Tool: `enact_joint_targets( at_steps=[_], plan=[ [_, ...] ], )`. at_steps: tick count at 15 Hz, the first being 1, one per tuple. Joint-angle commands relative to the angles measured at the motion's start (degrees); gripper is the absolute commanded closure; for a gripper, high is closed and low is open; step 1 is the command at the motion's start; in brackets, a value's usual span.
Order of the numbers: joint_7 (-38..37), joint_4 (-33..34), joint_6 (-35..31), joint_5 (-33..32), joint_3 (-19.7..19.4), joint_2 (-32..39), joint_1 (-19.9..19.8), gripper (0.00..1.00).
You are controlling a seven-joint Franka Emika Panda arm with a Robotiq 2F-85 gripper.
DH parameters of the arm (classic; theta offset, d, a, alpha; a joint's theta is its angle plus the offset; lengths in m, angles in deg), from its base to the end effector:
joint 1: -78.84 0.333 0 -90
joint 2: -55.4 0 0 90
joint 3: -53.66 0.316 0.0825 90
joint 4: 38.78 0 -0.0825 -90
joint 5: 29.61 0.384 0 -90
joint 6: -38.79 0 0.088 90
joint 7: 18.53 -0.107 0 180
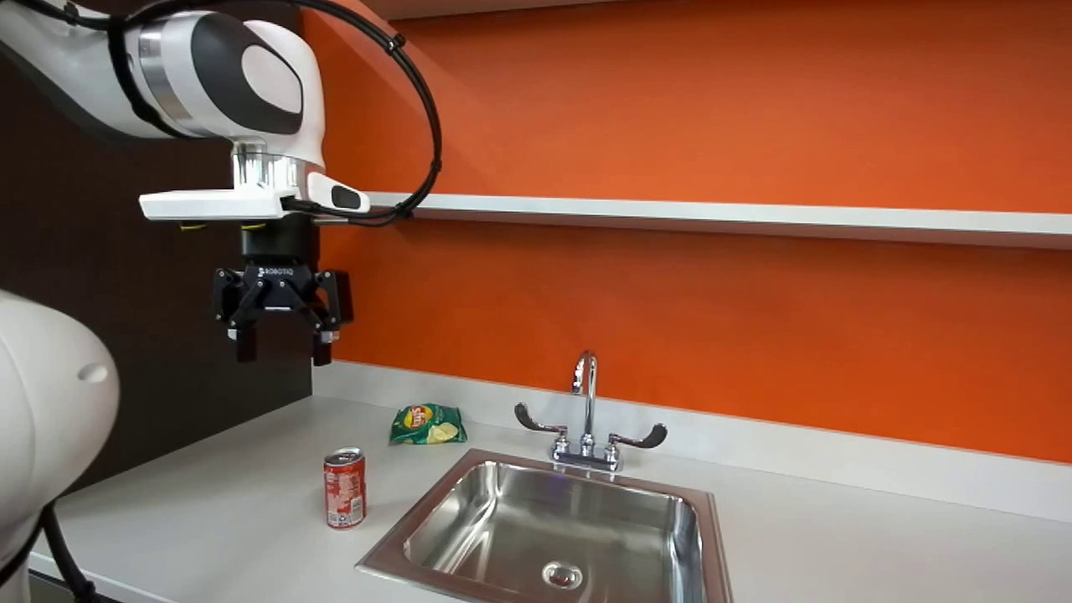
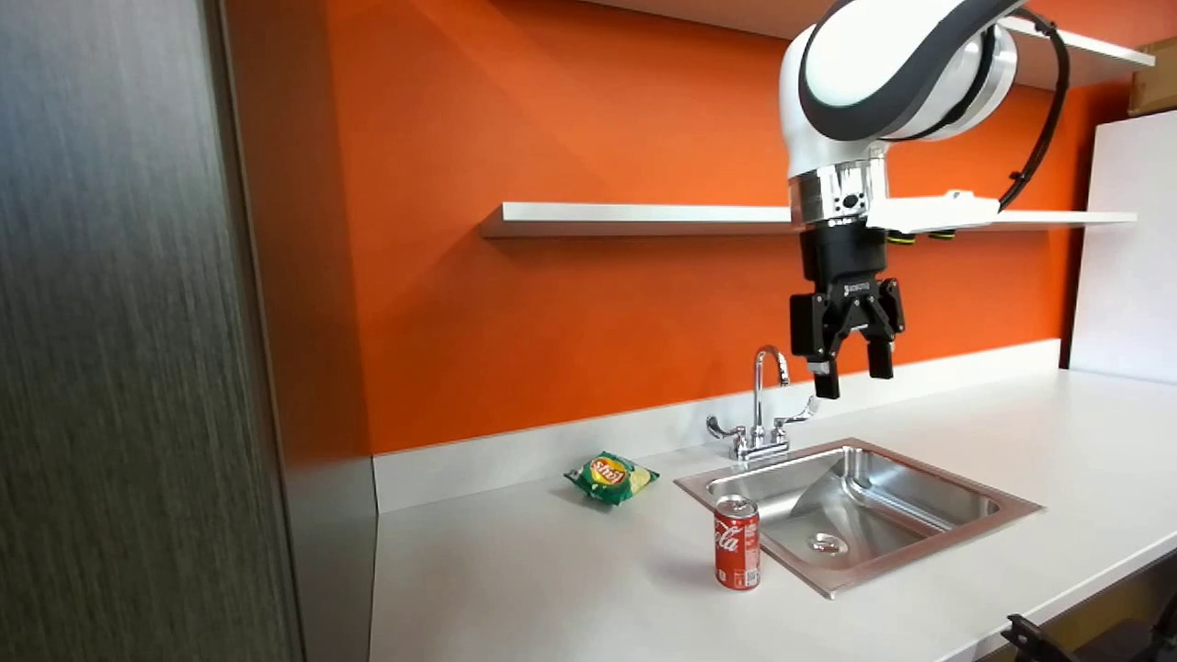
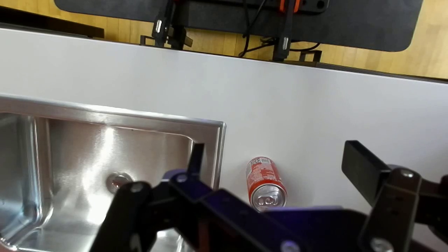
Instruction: Put the can on the shelf
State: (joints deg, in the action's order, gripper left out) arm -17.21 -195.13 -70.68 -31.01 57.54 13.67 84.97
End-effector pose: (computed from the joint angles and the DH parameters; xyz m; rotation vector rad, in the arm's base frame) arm 0.3086 0.0514 0.4239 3.0516 0.2873 -0.1327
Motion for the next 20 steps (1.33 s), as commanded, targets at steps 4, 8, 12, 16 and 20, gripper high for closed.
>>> enact_joint_targets(
  at_steps=[4,8,12,16,20],
  plan=[
    [-0.09,-0.42,-3.33,0.69,0.12,2.49,0.24,0.0],
    [-0.52,-1.14,-6.38,1.05,0.69,4.96,0.85,0.0],
    [-0.74,-2.07,-9.12,1.37,0.81,7.68,1.56,0.0],
    [-1.05,-2.4,-12.5,1.91,0.61,11.3,1.65,0.0],
    [-0.73,-2.65,-16.63,2.88,0.41,16.45,1.64,0.0]
  ],
)
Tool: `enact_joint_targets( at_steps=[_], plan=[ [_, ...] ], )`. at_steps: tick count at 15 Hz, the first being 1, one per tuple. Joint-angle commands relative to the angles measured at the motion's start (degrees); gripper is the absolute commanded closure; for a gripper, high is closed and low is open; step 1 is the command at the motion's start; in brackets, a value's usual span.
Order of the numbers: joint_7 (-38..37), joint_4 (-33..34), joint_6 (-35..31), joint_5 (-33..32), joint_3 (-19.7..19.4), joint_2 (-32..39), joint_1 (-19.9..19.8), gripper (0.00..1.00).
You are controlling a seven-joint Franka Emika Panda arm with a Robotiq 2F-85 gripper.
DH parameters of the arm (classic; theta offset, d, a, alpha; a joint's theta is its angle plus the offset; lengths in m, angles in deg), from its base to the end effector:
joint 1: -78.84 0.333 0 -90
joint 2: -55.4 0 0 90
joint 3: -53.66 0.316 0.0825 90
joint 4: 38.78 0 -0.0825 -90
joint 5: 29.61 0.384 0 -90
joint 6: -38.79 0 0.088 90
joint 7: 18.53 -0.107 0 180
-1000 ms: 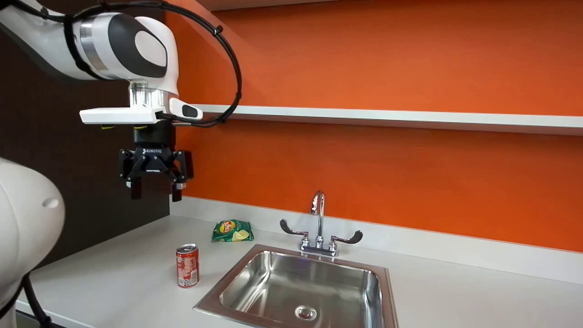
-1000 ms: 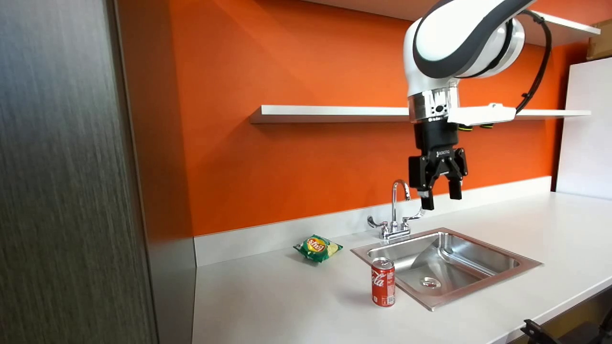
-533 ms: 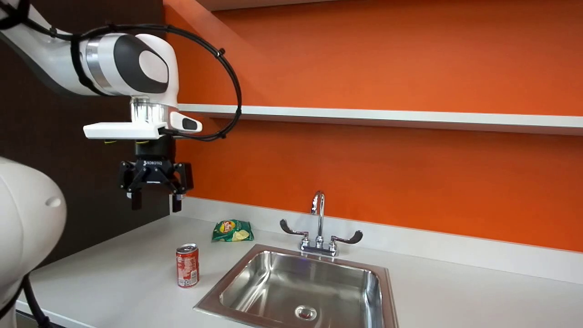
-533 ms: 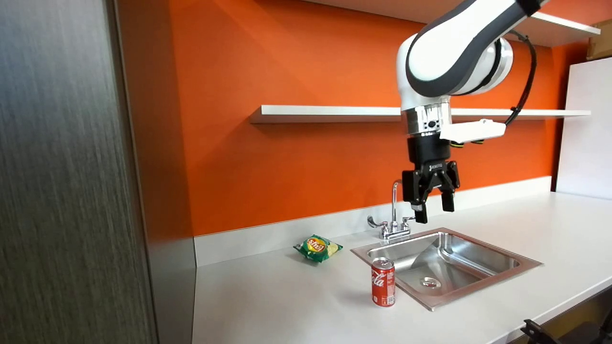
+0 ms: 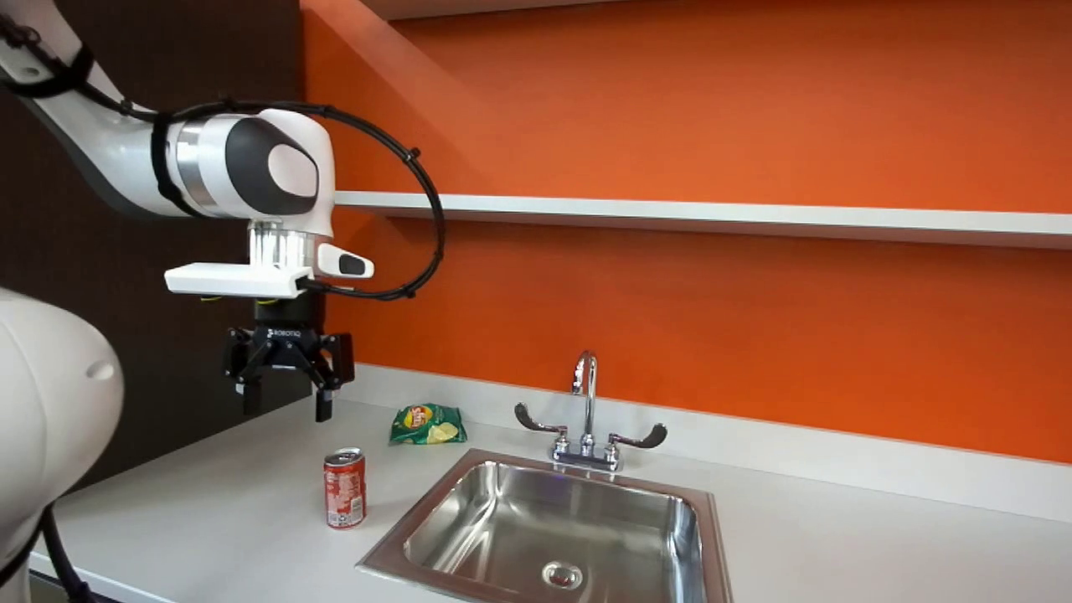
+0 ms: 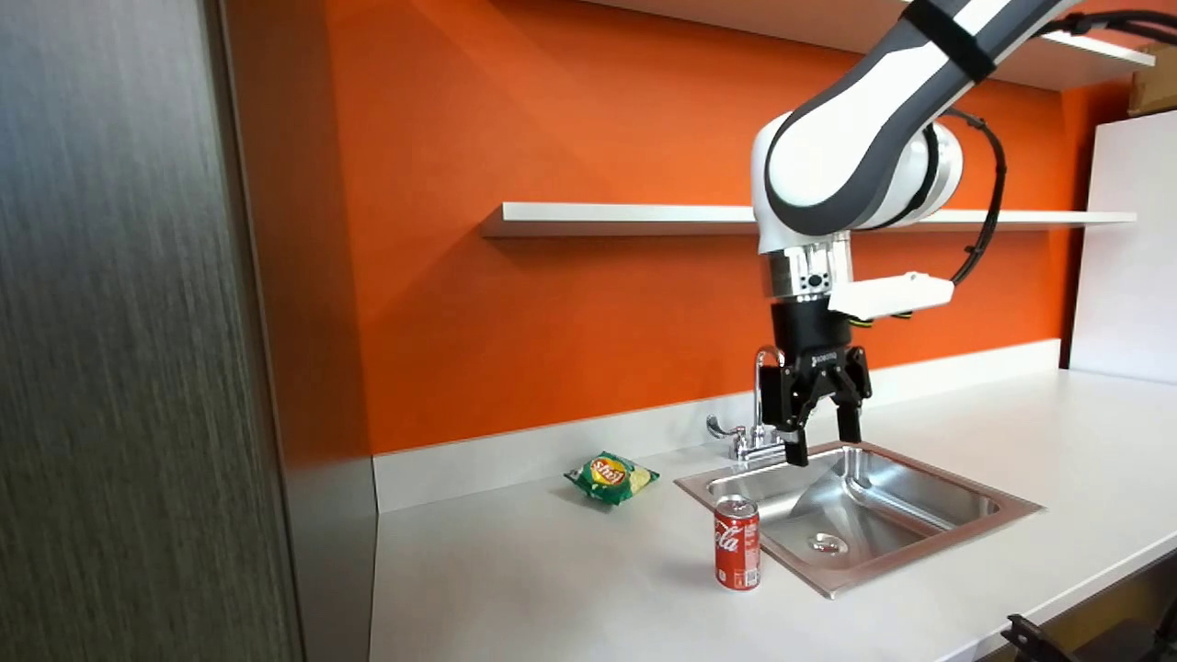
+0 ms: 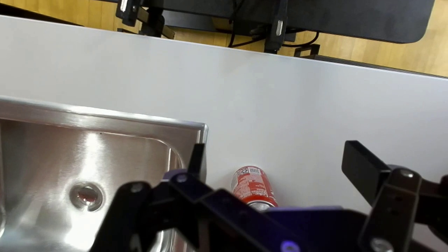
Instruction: Put the can on the shelf
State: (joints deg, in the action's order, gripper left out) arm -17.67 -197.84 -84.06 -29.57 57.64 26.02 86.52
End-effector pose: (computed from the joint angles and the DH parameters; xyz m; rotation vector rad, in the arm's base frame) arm 0.3332 0.0663 0.3501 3.0757 0.3197 -0.1807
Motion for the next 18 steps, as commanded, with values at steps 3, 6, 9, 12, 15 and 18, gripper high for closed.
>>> enact_joint_targets(
  at_steps=[3,6,9,12,15,18],
  plan=[
    [-0.38,-0.06,-6.58,1.39,0.52,8.69,-0.07,0.0],
    [-1.0,0.46,-8.56,0.5,0.62,13.26,-0.74,0.0],
    [-1.01,0.95,-9.9,0.78,0.7,17.33,-0.58,0.0],
    [-0.87,1.54,-10.97,0.84,0.8,21.22,-0.46,0.0],
    [0.05,1.86,-12.24,2.15,0.81,24.03,-0.04,0.0],
    [0.49,2.07,-14.75,3.8,1.14,26.36,0.26,0.0]
  ],
)
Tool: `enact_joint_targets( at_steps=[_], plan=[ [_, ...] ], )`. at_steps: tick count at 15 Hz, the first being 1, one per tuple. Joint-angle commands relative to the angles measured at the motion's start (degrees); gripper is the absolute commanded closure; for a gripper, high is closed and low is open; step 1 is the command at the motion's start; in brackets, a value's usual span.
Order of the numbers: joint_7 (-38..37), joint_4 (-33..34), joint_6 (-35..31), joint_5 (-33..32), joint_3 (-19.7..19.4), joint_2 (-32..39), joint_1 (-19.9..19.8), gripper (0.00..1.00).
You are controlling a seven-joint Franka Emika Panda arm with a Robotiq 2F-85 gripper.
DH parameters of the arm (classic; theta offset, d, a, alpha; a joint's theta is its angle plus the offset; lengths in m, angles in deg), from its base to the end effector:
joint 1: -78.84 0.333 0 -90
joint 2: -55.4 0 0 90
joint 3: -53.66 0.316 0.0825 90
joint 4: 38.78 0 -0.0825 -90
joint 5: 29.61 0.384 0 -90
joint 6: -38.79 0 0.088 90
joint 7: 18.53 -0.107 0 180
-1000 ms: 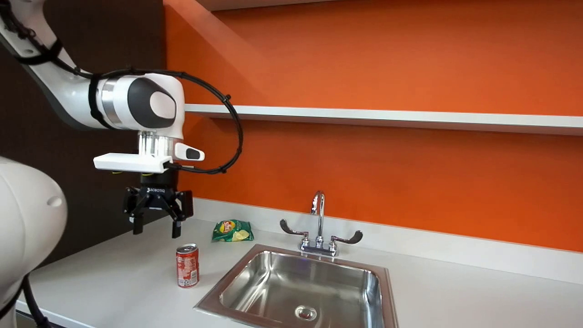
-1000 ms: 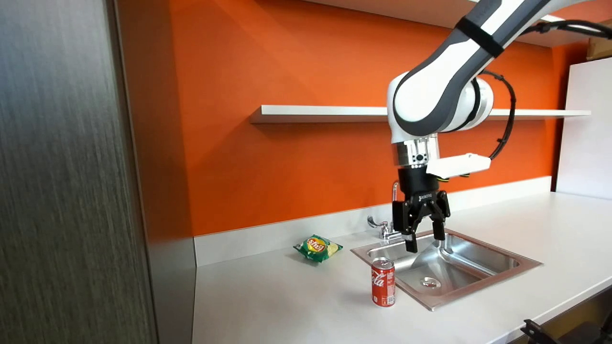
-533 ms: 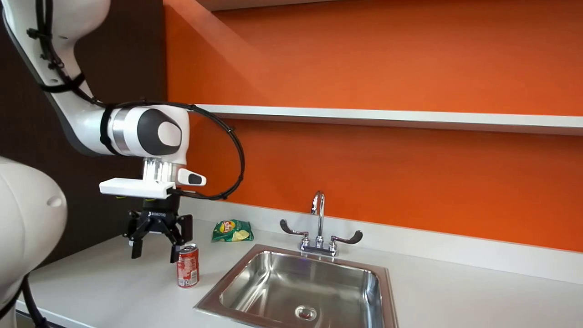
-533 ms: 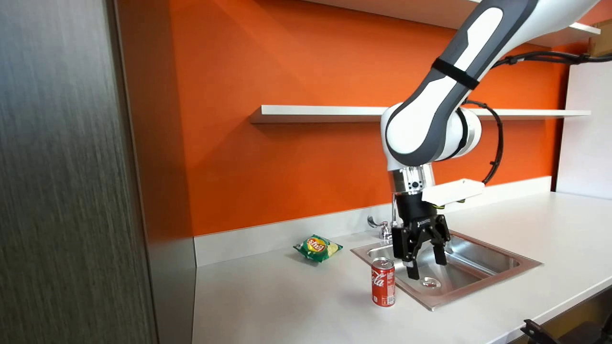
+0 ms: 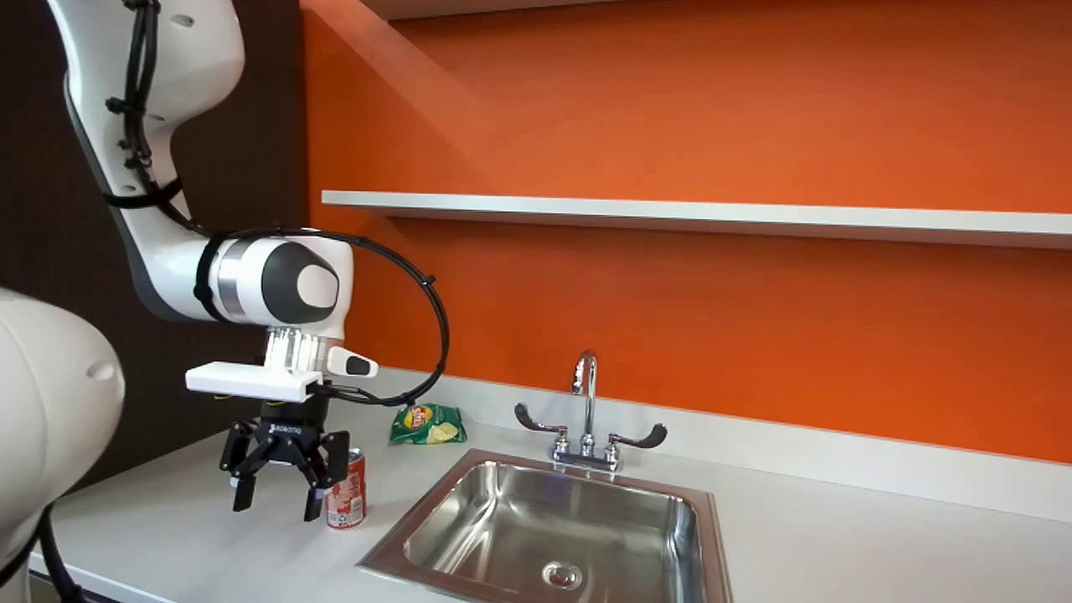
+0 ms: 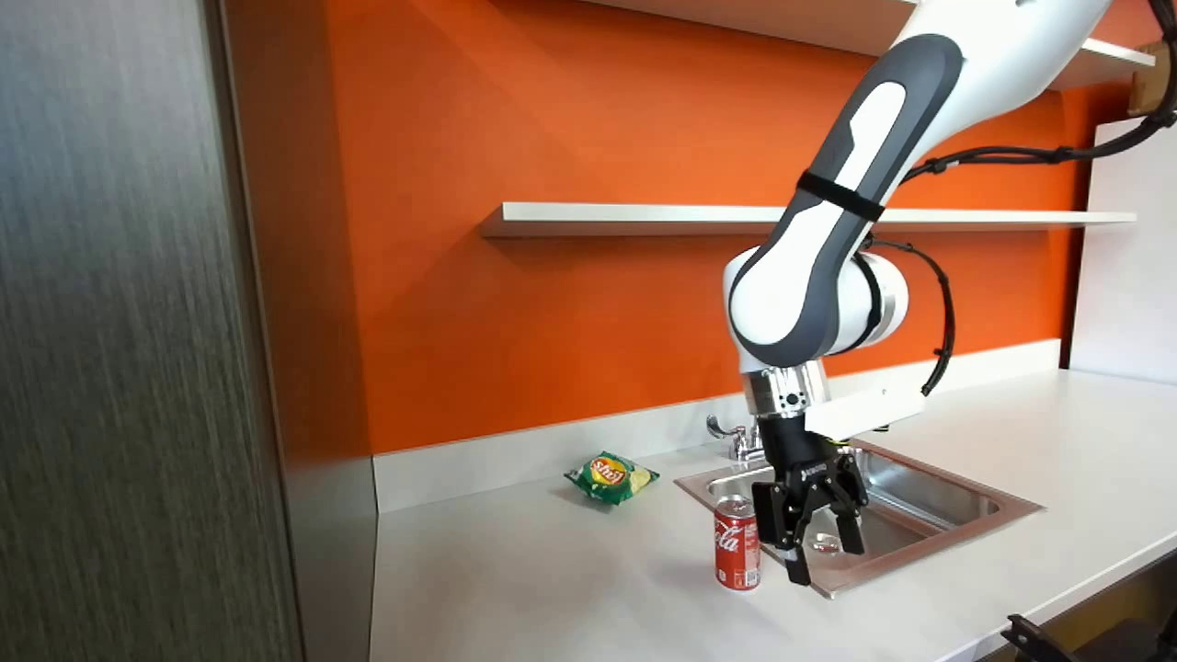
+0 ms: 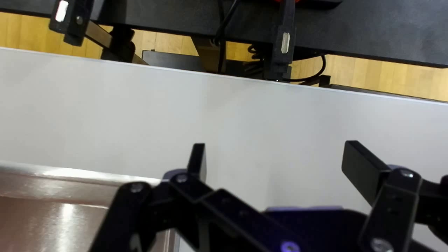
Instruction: Put the can on the shelf
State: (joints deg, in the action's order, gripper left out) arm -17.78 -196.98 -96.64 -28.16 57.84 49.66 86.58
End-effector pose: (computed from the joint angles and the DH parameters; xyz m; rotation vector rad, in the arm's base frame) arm 0.3465 0.0725 0.2252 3.0709 0.3065 -0.4613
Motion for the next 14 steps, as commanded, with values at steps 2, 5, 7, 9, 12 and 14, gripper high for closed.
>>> enact_joint_targets(
  at_steps=[2,5,7,9,12,14],
  plan=[
    [0.89,1.21,-4.55,3.77,1.21,3.91,0.27,0.0],
    [-0.13,1.16,-8.84,3.88,1.54,5.44,0.17,0.0],
    [-1.05,1.06,-11.93,3.03,1.6,6.33,0.07,0.0],
    [-1.69,0.73,-15.38,2.76,1.64,6.92,0.06,0.0],
    [-3.39,-0.02,-20.97,1.93,1.64,7.52,0.06,0.0],
    [-4.88,-0.54,-24.35,1.75,1.61,7.71,0.07,0.0]
  ],
)
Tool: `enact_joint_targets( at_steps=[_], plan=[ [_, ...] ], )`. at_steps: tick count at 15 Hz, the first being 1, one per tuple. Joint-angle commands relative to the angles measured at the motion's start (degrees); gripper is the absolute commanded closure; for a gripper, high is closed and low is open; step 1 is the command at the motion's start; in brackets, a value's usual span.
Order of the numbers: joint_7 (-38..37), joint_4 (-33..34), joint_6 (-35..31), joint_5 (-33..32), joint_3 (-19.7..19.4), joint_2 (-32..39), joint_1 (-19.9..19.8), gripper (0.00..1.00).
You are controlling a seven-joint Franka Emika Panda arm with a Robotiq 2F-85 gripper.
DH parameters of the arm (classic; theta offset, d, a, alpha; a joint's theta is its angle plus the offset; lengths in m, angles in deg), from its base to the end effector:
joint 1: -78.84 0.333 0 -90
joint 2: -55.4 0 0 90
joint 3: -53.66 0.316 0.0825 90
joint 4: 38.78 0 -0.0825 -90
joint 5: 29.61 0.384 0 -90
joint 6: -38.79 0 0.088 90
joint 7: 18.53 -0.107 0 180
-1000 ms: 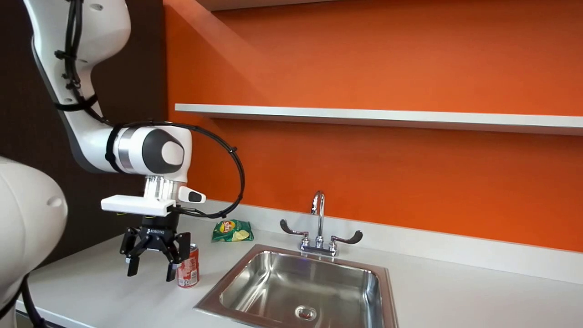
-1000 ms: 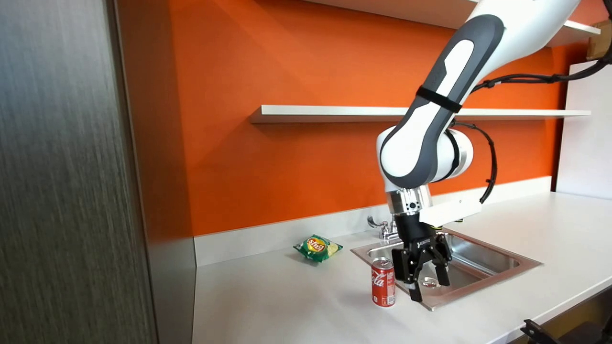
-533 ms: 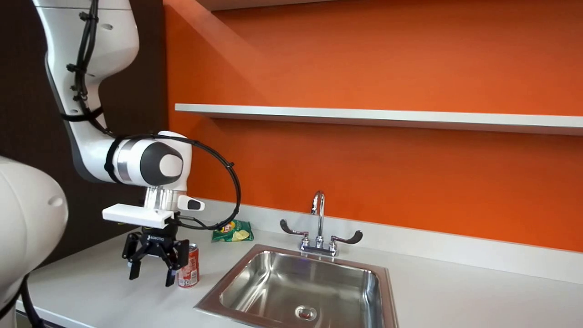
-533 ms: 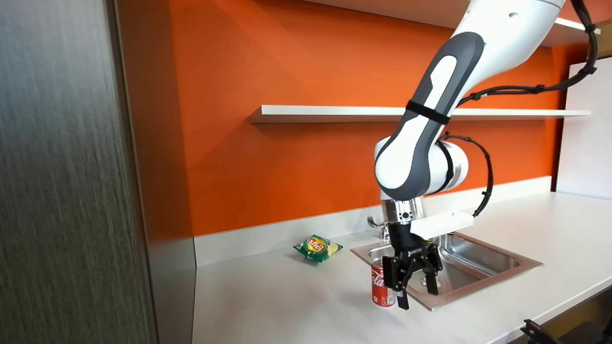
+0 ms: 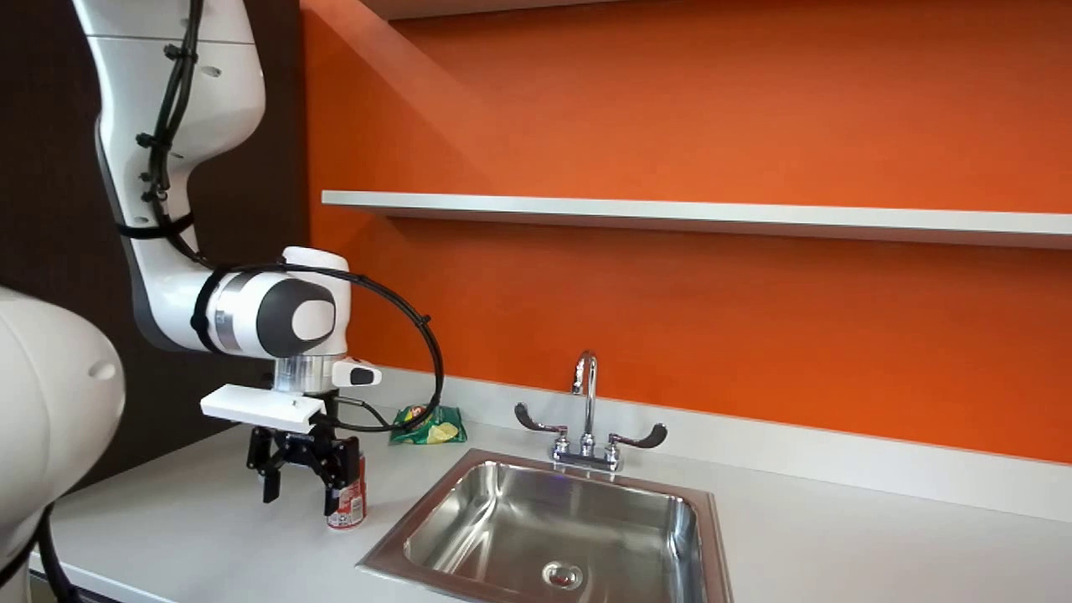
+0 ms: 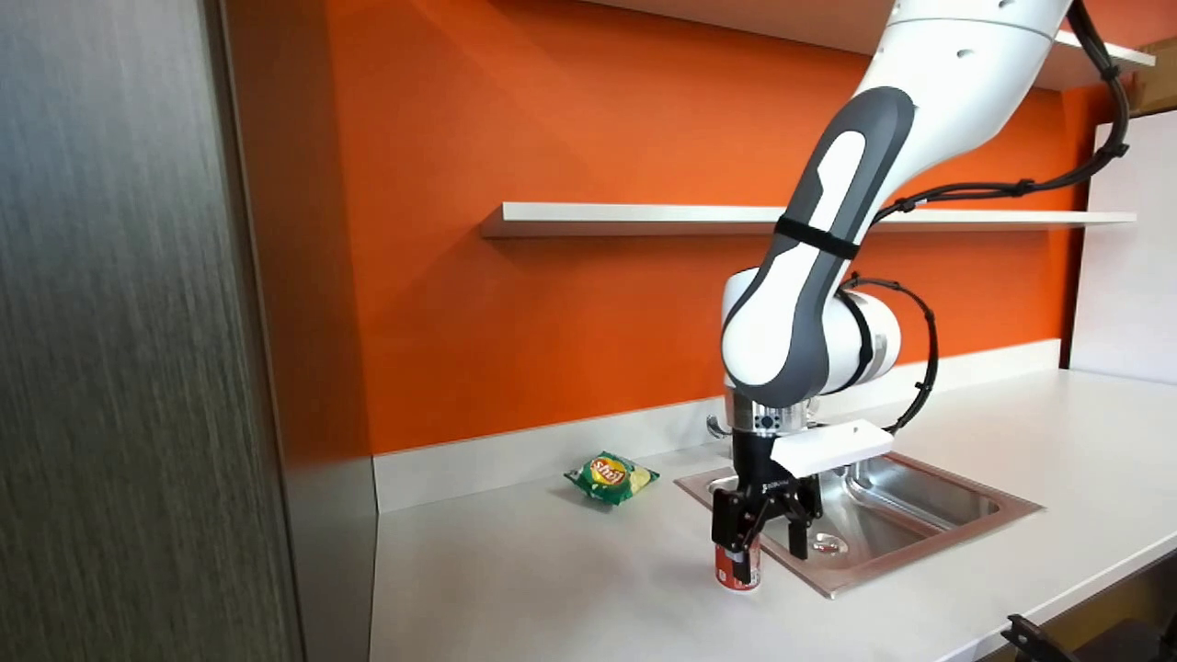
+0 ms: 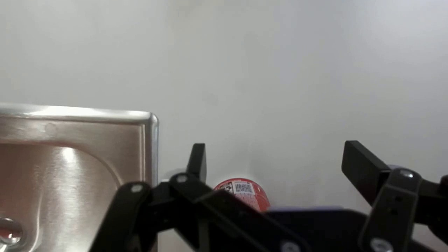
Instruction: Put the can on the shelf
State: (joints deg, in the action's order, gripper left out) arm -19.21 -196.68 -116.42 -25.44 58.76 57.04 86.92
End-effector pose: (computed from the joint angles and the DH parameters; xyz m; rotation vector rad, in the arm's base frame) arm 0.3731 0.0851 0.2022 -3.1091 -0.2352 0.1227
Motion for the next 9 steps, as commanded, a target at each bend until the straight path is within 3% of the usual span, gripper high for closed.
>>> enact_joint_targets(
  at_steps=[1,3,9],
  plan=[
    [-4.89,-1.26,-6.35,-1.71,0.58,0.36,-0.25,0.0],
    [-8.01,-2.17,-9.52,-3.61,0.23,0.33,-0.22,0.0],
    [-23.86,-1.11,-14.19,-17.85,-2.89,1.19,0.48,0.0]
  ],
)
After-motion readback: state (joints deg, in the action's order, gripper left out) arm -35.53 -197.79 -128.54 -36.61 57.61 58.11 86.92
